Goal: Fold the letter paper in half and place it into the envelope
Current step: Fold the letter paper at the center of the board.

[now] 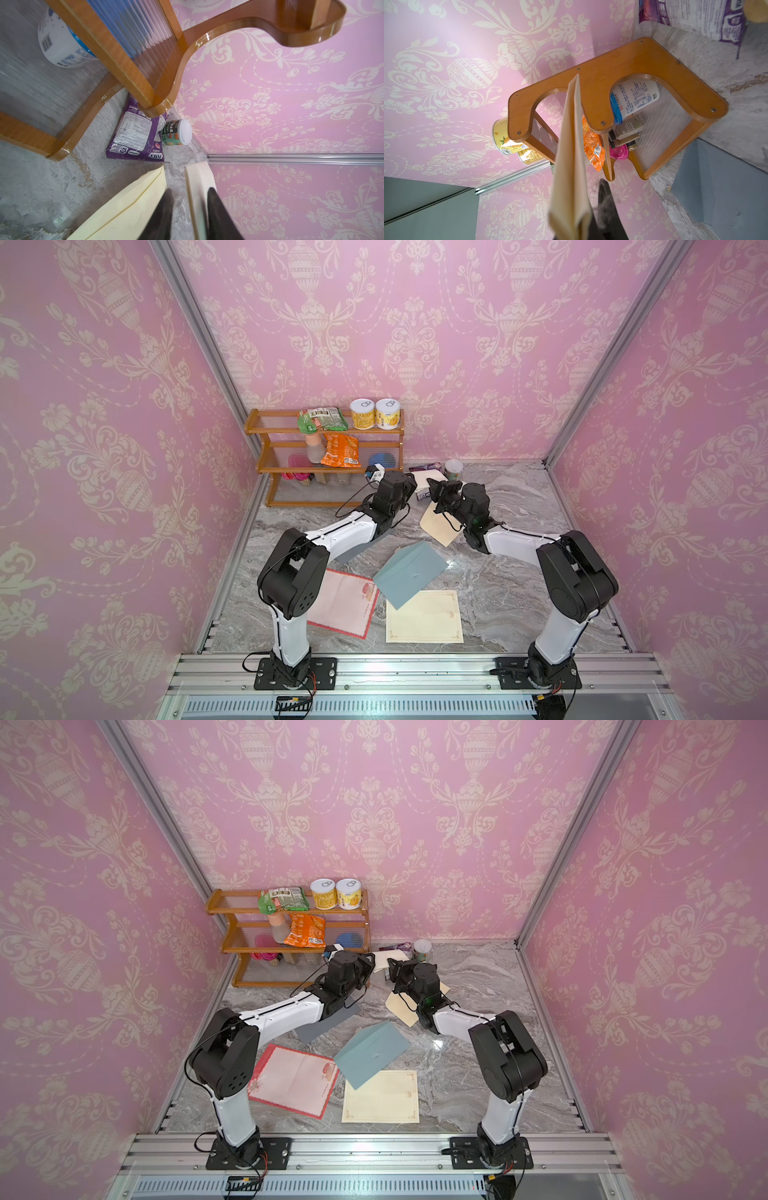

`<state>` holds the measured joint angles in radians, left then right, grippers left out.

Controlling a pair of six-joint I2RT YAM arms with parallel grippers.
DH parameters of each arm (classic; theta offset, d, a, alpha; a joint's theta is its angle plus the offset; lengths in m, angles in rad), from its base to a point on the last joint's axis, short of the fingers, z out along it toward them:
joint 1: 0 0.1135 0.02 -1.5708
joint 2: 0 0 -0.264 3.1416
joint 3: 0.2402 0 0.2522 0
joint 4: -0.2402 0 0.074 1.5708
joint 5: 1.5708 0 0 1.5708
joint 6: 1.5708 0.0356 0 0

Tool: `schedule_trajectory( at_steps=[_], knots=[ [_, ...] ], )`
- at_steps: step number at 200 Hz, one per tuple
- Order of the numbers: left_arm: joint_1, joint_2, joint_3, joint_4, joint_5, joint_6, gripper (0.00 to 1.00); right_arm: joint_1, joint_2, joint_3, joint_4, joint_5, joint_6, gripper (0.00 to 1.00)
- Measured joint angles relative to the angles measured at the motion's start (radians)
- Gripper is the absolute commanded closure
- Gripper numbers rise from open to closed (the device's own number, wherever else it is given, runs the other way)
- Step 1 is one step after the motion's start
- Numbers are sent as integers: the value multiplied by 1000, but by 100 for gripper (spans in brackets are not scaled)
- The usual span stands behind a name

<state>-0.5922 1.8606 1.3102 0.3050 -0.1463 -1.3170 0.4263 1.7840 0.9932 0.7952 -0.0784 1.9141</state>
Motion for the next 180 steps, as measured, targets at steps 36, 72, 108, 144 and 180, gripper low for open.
schedule_trajectory(
  at_steps=[36,72,108,144,180],
  knots=[
    [10,-50,27,-151,36,94,1,-5,0,0,0,-32,-13,100],
    [60,-117,54,-346,76,251,1,-32,0,-3,-15,-116,-58,100],
    [126,-185,55,-562,91,452,1,-63,-2,-3,-81,-237,-143,100],
    [212,-271,18,-710,101,641,1,-71,-14,-3,-164,-341,-235,100],
    [326,-338,-50,-797,132,776,1,-71,-16,-2,-198,-405,-278,100]
  ],
)
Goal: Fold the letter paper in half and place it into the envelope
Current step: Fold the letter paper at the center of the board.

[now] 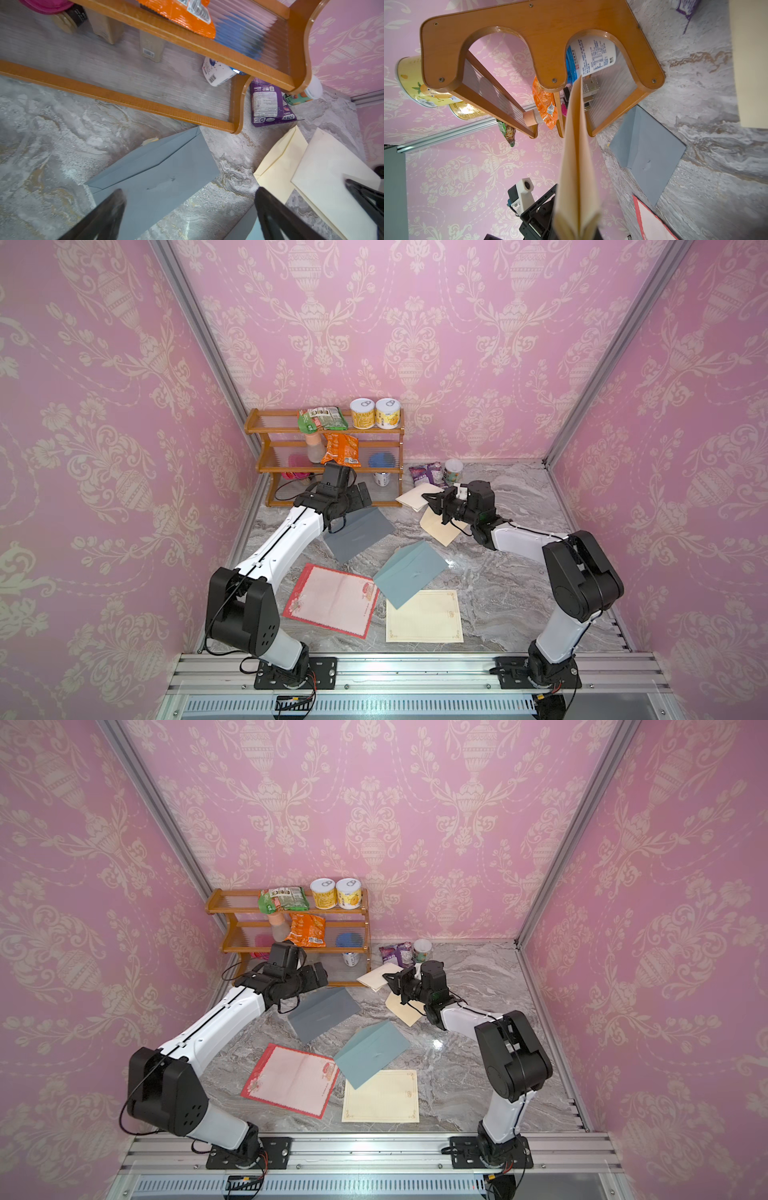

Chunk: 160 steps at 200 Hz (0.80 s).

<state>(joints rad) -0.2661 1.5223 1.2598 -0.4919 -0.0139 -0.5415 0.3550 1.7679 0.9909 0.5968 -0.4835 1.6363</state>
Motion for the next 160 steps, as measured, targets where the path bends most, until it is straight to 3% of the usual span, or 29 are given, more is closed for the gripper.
schedule_trajectory(
  at_steps=[97,160],
  knots=[
    [68,-3,-107,-48,69,406,1,-10,1,47,-17,-77,-14,100],
    [101,114,-105,-49,125,577,5,-41,5,58,-6,-97,-6,100]
  ],
)
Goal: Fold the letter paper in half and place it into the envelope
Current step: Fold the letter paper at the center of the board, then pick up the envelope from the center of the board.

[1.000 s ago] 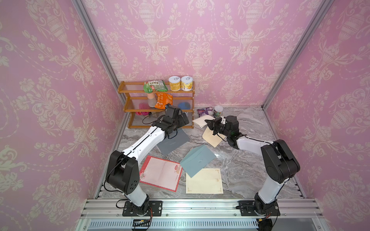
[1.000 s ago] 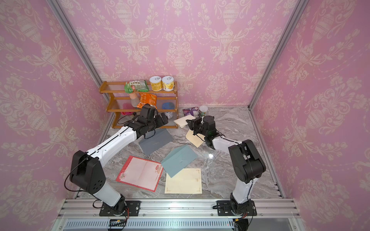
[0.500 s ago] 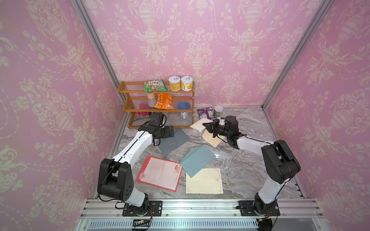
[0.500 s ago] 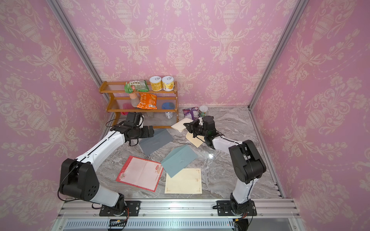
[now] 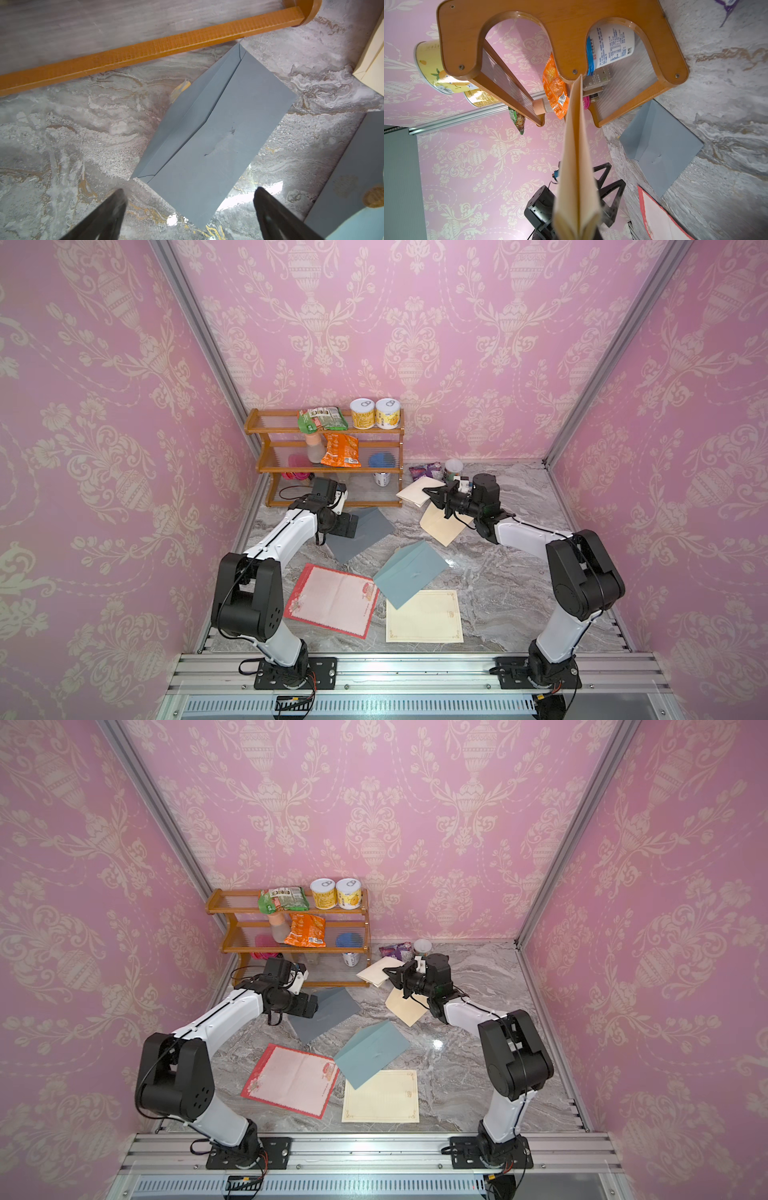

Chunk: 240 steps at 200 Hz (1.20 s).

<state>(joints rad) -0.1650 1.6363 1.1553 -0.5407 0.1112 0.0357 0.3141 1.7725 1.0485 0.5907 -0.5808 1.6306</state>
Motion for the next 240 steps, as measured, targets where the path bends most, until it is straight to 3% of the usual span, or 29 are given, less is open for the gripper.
schedule_trajectory(
  at_steps=[128,240],
  knots=[
    [33,213,114,20,88,0,25,-38,11,-60,112,-16,53,100],
    [47,221,127,53,32,56,15,-63,43,-64,178,-61,100,100]
  ],
)
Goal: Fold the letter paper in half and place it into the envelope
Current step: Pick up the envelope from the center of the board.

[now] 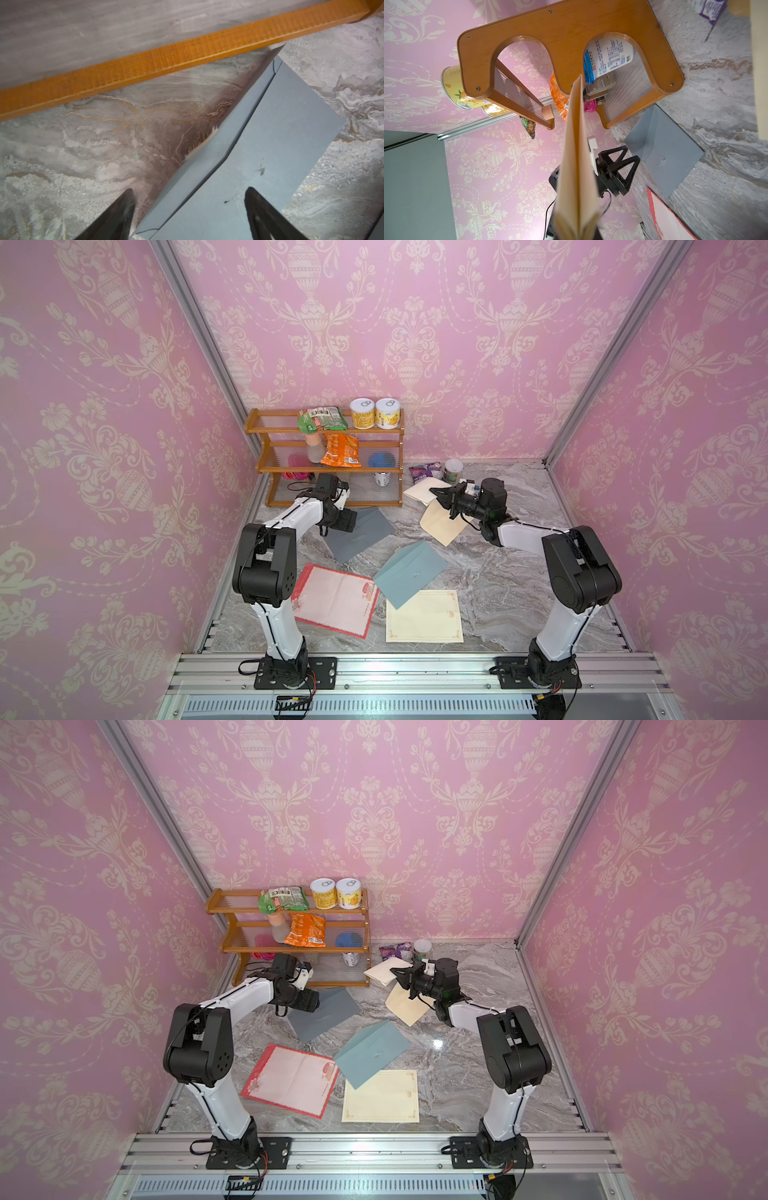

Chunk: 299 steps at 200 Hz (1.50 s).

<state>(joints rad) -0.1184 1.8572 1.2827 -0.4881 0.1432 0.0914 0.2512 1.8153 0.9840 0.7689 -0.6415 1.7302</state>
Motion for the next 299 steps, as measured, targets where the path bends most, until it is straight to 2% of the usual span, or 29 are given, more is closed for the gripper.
schedule_trajectory(
  at_steps=[88,114,145,166,187,212,245,299],
  knots=[
    [19,97,72,9,12,6,24,-27,1,-3,13,-36,10,100],
    [19,118,87,8,28,6,29,-29,1,-14,21,-43,16,100],
    [19,135,101,-2,46,14,47,-29,1,-32,42,-43,25,100],
    [19,135,101,-13,55,18,50,-29,2,-44,57,-43,27,100],
    [19,135,101,-21,54,17,76,-29,2,-51,68,-43,29,100],
    [19,135,101,-27,54,24,80,-29,2,-58,83,-43,29,100],
    [19,135,101,-30,55,24,100,-29,2,-62,87,-44,29,100],
    [19,121,100,-56,61,27,100,-28,2,-66,81,-51,26,100]
  ],
)
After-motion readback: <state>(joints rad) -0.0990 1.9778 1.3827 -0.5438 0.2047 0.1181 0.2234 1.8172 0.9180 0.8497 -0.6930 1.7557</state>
